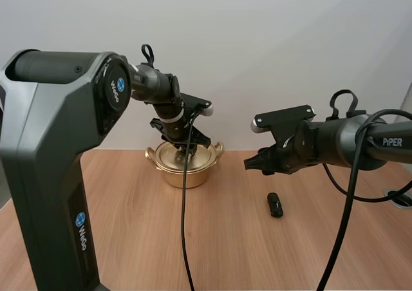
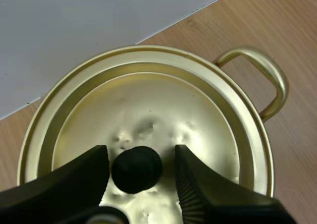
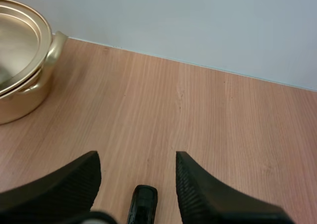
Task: Open the pot, put the car inside, and close it
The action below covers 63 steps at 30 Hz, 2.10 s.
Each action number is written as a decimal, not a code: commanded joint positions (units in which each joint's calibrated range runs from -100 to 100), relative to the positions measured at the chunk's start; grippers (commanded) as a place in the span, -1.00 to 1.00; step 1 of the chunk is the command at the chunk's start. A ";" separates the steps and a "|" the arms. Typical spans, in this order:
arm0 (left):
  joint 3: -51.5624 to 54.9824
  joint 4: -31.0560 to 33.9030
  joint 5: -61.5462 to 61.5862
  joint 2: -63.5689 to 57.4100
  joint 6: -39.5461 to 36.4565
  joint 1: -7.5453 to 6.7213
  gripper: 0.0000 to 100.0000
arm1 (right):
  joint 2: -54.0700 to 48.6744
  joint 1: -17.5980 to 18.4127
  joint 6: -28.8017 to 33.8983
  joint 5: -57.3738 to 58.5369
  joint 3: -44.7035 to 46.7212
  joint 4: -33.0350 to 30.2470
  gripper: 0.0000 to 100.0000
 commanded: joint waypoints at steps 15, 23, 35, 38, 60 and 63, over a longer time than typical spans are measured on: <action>-0.90 1.96 -2.81 -6.89 -0.66 0.17 -1.00 | 11.33 0.00 0.04 3.51 -1.01 0.00 0.50; -4.84 1.96 -2.85 -17.77 -0.66 0.23 -1.00 | 20.32 -0.14 0.36 7.99 -6.52 0.00 0.50; -12.87 1.66 -2.10 -27.88 -0.66 0.23 -1.00 | 22.18 -1.91 0.72 15.14 -6.50 0.40 0.47; -13.57 1.66 -1.70 -28.85 -0.66 0.23 -1.00 | 22.18 -1.91 0.72 17.01 -6.50 0.40 0.47; -14.24 1.66 -0.87 -34.44 -0.66 0.23 -1.00 | 24.60 -1.91 0.37 16.47 -8.45 0.00 -1.00; -14.41 1.66 -2.56 -36.21 -0.66 0.23 -1.00 | 21.59 -1.57 -0.27 16.47 -11.92 0.00 -1.00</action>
